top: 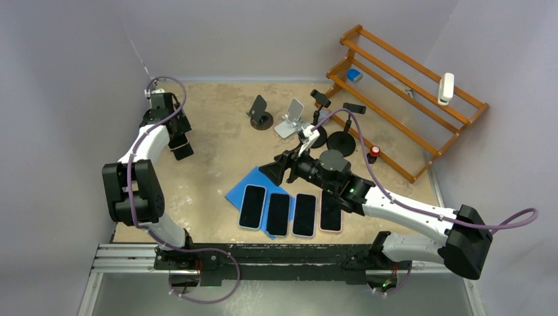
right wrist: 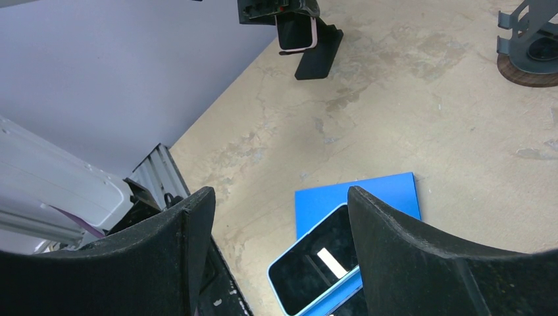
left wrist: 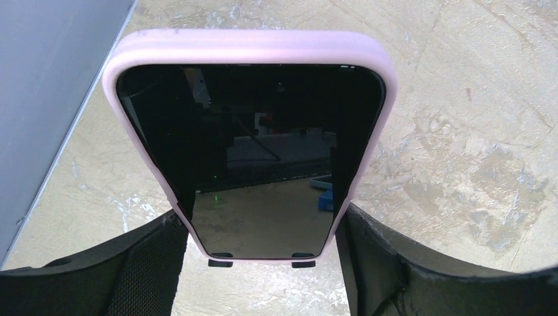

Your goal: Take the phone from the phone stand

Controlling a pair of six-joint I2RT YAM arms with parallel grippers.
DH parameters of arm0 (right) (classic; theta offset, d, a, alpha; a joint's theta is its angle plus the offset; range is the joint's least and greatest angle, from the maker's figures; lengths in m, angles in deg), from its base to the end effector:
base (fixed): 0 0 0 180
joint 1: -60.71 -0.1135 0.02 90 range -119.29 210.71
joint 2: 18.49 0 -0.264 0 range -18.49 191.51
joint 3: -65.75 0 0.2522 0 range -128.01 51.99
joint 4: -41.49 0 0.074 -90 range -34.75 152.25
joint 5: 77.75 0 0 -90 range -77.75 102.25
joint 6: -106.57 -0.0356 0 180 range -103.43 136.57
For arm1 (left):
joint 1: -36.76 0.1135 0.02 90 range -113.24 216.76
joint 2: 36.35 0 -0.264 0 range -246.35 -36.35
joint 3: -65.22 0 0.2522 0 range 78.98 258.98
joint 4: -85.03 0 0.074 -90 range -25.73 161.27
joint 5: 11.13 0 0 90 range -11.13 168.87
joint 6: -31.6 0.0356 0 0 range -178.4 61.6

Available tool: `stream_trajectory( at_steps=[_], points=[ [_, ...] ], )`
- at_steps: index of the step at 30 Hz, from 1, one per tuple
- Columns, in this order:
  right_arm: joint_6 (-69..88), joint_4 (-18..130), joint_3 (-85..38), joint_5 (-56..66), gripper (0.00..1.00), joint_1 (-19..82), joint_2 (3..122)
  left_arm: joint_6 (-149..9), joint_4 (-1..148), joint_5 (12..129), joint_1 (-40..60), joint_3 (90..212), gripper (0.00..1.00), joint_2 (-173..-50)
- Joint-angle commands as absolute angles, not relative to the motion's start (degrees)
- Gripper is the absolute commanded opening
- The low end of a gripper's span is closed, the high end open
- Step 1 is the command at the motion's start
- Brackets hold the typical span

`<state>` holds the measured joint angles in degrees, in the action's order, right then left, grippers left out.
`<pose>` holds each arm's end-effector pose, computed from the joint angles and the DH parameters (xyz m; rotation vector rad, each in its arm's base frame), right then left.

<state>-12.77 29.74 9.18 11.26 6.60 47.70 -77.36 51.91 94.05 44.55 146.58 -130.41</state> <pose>0.1587 0.2204 0.3170 -0.3692 1.6122 1.1531 0.3556 0.0581 0.2437 -0.6650 2.2493 0.2181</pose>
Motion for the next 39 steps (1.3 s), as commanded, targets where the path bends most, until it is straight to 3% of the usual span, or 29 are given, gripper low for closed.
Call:
stream_trajectory(
  at_steps=[1, 10, 24, 30, 39],
  points=[
    [-11.65, 28.74, 8.49, 12.12, 0.75, 6.22, 46.46, -77.53, 54.18, 95.92, 44.75, 145.51, 0.64, -126.51],
    [-11.68, 28.51, 8.83, 12.08, 0.75, 6.22, 46.55, -77.76, 56.79, 96.21, 44.67, 142.53, 0.40, -122.14],
    [-11.70, 28.03, 8.97, 13.21, 0.75, 6.24, 47.97, -78.14, 56.45, 95.82, 43.65, 142.64, 0.23, -119.45],
    [-11.67, 27.88, 8.85, 13.28, 0.75, 6.22, 48.80, -78.41, 55.75, 95.33, 42.90, 142.01, 0.00, -116.77],
    [-11.71, 28.20, 8.19, 13.90, 0.75, 6.26, 49.49, -79.10, 53.23, 91.35, 39.58, 142.05, 0.00, -111.00]
  ],
)
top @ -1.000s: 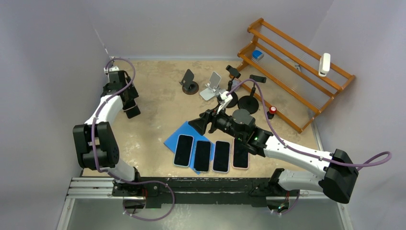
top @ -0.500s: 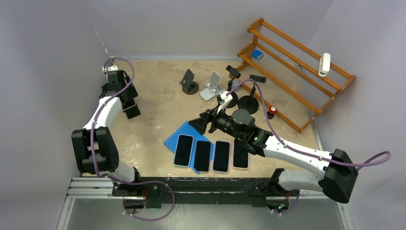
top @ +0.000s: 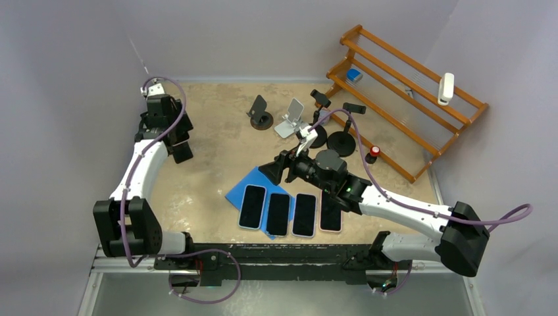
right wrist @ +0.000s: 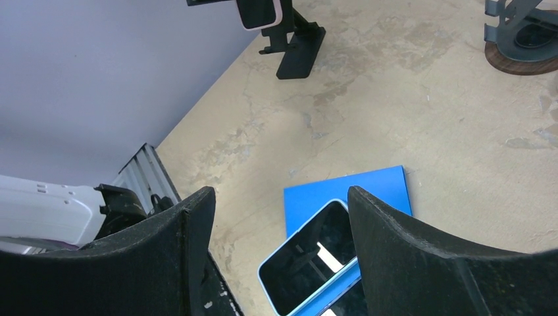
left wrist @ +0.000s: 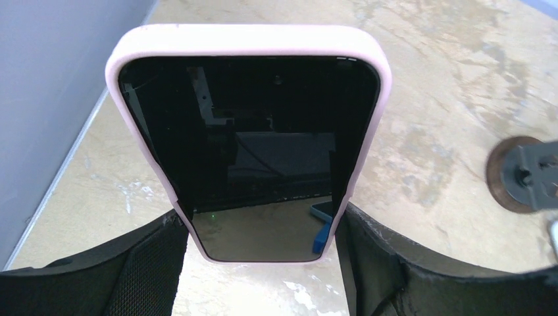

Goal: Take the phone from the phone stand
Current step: Remove the phone from the phone stand, then place the phone at the center of the board.

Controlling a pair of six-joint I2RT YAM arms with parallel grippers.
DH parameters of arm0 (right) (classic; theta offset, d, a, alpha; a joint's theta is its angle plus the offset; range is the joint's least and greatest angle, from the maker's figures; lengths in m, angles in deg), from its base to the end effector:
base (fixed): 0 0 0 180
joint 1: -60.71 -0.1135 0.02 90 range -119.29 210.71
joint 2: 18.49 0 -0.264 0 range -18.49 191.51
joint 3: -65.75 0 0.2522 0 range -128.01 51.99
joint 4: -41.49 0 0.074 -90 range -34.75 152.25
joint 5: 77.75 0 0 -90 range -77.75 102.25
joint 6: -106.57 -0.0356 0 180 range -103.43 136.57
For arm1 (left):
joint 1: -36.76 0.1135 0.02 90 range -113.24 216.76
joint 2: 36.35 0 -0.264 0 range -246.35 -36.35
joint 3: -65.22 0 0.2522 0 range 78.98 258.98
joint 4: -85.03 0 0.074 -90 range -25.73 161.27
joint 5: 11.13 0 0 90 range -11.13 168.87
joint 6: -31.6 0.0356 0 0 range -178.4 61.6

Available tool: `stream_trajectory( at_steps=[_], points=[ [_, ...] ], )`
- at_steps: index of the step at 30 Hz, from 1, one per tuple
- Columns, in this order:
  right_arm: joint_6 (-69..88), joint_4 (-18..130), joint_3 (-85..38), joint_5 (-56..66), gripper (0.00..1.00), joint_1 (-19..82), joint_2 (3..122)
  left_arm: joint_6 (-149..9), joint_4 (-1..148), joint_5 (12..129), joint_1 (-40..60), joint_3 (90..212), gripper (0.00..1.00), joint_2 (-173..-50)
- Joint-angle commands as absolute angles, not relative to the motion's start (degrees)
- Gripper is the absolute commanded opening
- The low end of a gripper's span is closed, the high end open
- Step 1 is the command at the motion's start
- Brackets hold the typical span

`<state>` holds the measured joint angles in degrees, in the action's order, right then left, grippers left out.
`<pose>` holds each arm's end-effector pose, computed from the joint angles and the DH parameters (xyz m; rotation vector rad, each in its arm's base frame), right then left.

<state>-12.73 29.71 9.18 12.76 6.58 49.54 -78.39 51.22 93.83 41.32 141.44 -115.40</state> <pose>0.1632 0.2251 0.3088 -0.3543 1.6446 1.1201 0.3070 0.0337 0.2956 -0.6051 2.1033 0.1368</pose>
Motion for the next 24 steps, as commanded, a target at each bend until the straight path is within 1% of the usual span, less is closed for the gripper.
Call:
stream_trajectory(
  at_steps=[1, 7, 9, 14, 17, 21, 24],
  points=[
    [-11.67, 28.31, 8.07, 13.92, 0.75, 6.22, 49.71, -79.51, 52.38, 90.29, 39.23, 142.34, 0.00, -110.49],
    [-11.54, 26.86, 7.95, 12.46, 0.75, 6.22, 50.54, -82.12, 46.23, 78.57, 37.95, 144.01, 0.00, -107.47],
    [-11.02, 25.41, 8.31, 11.28, 0.75, 6.22, 50.65, -82.30, 45.90, 72.39, 37.90, 143.78, 0.00, -106.34],
    [-9.74, 18.72, 9.67, 5.70, 0.75, 6.26, 51.02, -84.27, 44.05, 61.85, 37.20, 143.86, 0.00, -104.18],
    [-9.38, 14.94, 9.74, 3.36, 0.75, 6.18, 52.55, -86.52, 46.29, 55.25, 35.46, 140.89, 0.00, -101.03],
    [-7.31, 12.09, 8.52, 8.60, 0.78, 3.34, 55.33, -89.76, 50.40, 49.12, 34.65, 135.97, 0.00, -96.22],
    [-7.00, 11.07, 6.49, 11.92, 0.81, 1.81, 58.57, -91.15, 51.47, 46.85, 33.46, 134.08, 0.00, -93.55]
  ],
)
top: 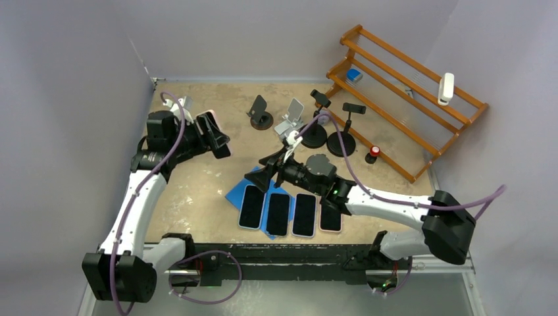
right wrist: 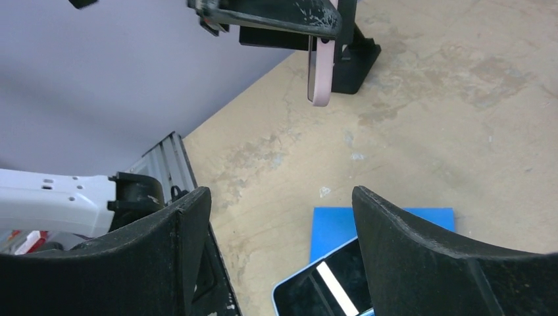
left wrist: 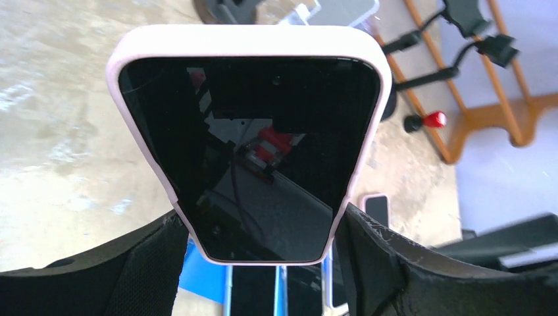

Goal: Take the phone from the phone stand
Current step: Place the phone at the center of the board.

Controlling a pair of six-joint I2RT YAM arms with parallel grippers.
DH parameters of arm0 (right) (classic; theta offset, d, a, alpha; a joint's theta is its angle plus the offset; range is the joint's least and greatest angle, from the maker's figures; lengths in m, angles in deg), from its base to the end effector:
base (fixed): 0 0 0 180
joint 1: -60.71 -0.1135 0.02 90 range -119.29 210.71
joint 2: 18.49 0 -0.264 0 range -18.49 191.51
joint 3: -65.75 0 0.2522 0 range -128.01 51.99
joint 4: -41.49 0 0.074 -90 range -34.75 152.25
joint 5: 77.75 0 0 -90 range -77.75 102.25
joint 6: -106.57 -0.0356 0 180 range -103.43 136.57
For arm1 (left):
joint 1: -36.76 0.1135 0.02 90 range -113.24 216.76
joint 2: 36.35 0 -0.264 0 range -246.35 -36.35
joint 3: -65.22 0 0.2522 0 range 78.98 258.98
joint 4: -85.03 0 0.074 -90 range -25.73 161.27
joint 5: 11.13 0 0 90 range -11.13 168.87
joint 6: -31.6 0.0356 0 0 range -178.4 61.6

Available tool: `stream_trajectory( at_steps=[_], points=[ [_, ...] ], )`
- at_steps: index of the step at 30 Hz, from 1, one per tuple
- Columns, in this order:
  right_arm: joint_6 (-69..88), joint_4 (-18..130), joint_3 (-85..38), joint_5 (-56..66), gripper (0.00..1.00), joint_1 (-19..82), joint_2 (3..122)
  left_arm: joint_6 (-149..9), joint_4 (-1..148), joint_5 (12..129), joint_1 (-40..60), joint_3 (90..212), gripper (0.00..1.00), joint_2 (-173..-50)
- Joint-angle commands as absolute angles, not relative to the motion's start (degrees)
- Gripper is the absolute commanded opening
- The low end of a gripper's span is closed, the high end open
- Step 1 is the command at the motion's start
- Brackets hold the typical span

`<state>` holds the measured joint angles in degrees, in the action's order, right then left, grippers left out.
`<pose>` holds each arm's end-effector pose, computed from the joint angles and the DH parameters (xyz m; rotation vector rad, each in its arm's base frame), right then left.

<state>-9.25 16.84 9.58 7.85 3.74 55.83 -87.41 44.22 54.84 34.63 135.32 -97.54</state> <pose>0.1596 0.2506 0.3015 -0.4898 1.5038 1.2162 0.2317 -0.0231 0.3276 -0.2530 2.1546 -0.7629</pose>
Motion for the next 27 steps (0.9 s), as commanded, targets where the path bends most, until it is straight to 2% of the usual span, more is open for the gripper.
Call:
stream_trajectory(
  at_steps=[1, 4, 6, 14, 23, 27],
  points=[
    [-7.06, 11.05, 5.65, 13.09, 0.83, 1.30, 59.53, -91.40, 51.49, 46.58, 33.00, 133.82, 0.00, -92.70],
    [-7.29, 9.75, 3.90, 14.95, 0.94, 0.26, 61.91, -91.44, 50.64, 46.61, 31.32, 133.38, 0.00, -90.51],
    [-7.28, 8.91, 2.86, 15.57, 0.98, -0.40, 63.11, -91.50, 49.95, 46.50, 30.49, 133.17, 0.00, -89.35],
    [-5.74, 7.93, 0.03, 21.11, 0.99, -2.02, 65.97, -92.08, 48.38, 44.82, 28.96, 132.57, 0.00, -86.40],
    [-4.34, 9.11, -3.81, 23.43, 0.90, -2.22, 69.05, -93.76, 47.59, 42.69, 28.94, 132.91, 0.00, -85.15],
    [-4.04, 8.78, -4.59, 23.46, 0.78, -2.22, 69.89, -94.08, 47.28, 42.40, 28.94, 132.83, 0.00, -84.87]
  ],
)
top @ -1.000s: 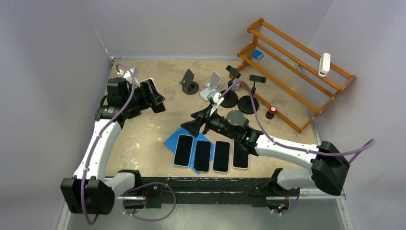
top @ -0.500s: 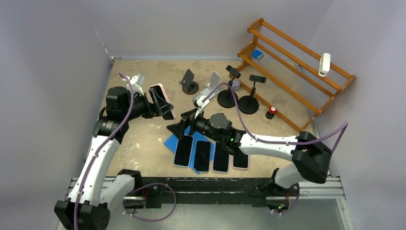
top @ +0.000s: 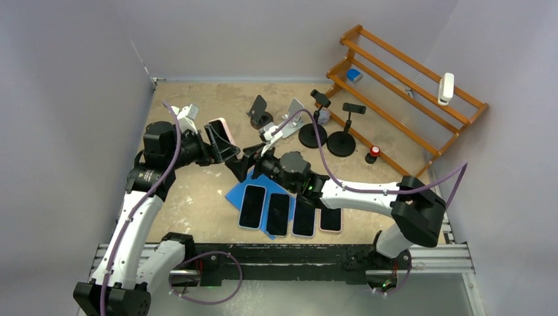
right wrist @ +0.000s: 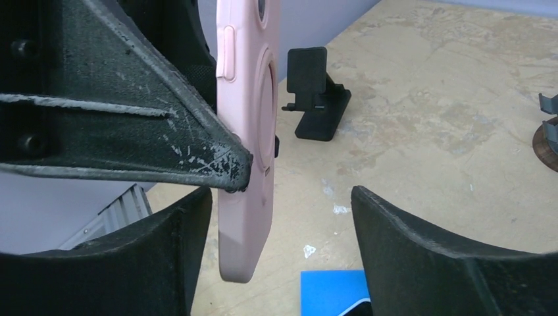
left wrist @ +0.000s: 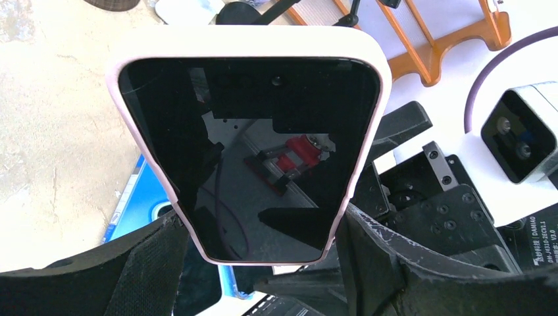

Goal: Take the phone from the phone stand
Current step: Place the phone at the center of the board.

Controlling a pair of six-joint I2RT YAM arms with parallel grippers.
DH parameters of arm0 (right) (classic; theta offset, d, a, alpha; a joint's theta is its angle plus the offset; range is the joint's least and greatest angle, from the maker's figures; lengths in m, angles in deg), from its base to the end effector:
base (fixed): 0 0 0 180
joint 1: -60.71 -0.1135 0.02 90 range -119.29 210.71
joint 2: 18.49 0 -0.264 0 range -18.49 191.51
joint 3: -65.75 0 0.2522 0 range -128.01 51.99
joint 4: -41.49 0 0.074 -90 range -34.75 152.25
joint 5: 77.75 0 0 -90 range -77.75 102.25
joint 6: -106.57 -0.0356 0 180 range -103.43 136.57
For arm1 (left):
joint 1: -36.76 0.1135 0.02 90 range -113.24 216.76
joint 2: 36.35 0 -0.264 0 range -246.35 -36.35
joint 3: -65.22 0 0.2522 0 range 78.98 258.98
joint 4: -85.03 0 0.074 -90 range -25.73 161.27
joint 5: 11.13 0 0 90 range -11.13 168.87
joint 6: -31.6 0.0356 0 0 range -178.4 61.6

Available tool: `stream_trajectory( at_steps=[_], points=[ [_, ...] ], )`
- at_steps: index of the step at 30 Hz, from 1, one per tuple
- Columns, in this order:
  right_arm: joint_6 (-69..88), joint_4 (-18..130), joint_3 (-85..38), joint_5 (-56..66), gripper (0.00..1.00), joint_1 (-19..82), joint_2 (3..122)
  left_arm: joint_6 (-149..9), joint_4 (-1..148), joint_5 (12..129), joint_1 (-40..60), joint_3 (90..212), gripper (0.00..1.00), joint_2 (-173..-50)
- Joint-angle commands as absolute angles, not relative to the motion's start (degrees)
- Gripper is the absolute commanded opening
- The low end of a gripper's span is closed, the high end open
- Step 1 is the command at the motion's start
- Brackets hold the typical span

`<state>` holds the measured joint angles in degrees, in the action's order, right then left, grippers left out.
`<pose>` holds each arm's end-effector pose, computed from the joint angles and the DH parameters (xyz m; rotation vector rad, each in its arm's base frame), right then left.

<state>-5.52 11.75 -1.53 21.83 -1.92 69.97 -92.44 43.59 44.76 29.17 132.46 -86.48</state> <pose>0.1689 0.3134 0.3025 -0.3853 1.4677 1.0887 0.1818 -0.0444 0.3477 -0.0734 2.0732 -1.0502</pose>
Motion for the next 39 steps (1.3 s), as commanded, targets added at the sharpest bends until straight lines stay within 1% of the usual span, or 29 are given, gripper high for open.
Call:
stream_trajectory(
  at_steps=[1, 4, 8, 9, 14, 15, 16, 18, 20, 25, 27, 29, 36, 39],
  points=[
    [-3.91, 8.52, -4.61, 23.21, 0.74, -2.30, 70.00, -94.34, 47.28, 42.21, 28.94, 132.83, 0.00, -84.93],
    [-3.35, 7.70, -4.44, 23.02, 0.65, -2.46, 70.19, -95.44, 47.84, 40.80, 28.94, 132.96, 0.00, -85.36],
    [-2.81, 6.89, -4.52, 23.25, 0.56, -2.81, 70.43, -96.25, 48.54, 39.95, 28.94, 132.94, 0.00, -85.79],
    [-2.64, 6.69, -4.58, 23.36, 0.51, -2.91, 70.45, -96.35, 48.61, 39.86, 28.94, 132.87, 0.00, -85.83],
    [-1.51, 6.19, -4.53, 22.89, 0.13, -3.18, 70.41, -96.01, 48.69, 39.59, 28.94, 132.77, 0.00, -85.66],
    [-1.50, 6.24, -4.48, 22.89, 0.03, -3.21, 70.26, -95.80, 48.68, 39.65, 28.94, 132.81, 0.00, -85.63],
    [-1.54, 6.44, -4.37, 22.96, 0.00, -3.22, 70.08, -95.65, 48.68, 39.79, 28.94, 132.90, 0.02, -85.51],
    [-2.11, 6.78, -3.91, 22.69, 0.00, -3.26, 69.32, -95.56, 48.21, 40.84, 28.94, 133.28, 0.23, -85.41],
    [-2.81, 7.09, -3.00, 22.37, 0.00, -3.21, 68.26, -95.74, 47.94, 42.30, 28.94, 133.72, 0.40, -85.27],
    [-5.53, 8.29, -0.05, 22.62, 0.00, -3.25, 64.08, -98.17, 50.85, 47.11, 28.94, 135.61, 0.69, -84.12],
    [-6.70, 10.39, 1.15, 21.88, 0.00, -3.19, 62.13, -98.71, 52.09, 48.44, 28.94, 136.38, 0.75, -84.35],
    [-9.09, 12.30, 2.88, 21.37, 0.00, -3.03, 59.69, -98.74, 52.34, 49.92, 28.94, 137.15, 0.78, -84.59],
    [-11.16, 16.89, 5.91, 21.78, 0.00, -1.87, 52.90, -101.53, 61.71, 50.06, 28.94, 132.29, 0.83, -82.02],
    [-14.35, 17.15, 7.71, 20.05, 0.00, -0.15, 50.12, -101.55, 68.78, 45.31, 28.94, 128.41, 0.83, -81.13]
  ],
)
